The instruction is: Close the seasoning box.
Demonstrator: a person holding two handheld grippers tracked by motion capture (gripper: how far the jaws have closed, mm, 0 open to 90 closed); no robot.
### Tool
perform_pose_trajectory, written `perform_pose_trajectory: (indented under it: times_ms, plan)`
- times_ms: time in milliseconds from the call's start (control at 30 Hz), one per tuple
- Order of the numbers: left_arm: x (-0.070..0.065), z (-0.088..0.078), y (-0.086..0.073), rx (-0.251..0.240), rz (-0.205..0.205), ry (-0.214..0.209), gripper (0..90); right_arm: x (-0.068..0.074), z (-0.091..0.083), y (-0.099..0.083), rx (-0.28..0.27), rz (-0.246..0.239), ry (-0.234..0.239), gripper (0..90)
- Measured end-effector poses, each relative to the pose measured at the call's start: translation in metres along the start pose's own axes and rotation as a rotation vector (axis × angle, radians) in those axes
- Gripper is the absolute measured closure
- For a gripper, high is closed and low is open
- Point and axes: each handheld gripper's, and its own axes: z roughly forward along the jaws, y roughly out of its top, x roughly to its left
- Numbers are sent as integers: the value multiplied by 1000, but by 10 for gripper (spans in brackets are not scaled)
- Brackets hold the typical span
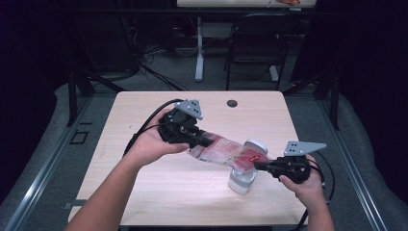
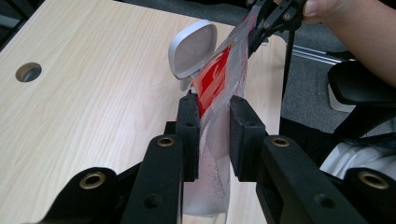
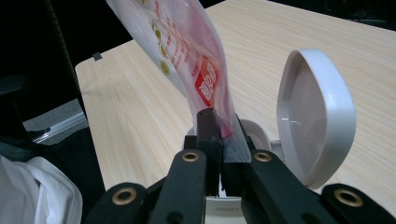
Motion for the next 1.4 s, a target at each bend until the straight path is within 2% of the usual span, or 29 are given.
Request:
perform_pose_trajectory:
  times_ms: [1400]
  plan:
    - [-2,2,4,-1,5,-3,765,-2,1,-2,10,4,2,890]
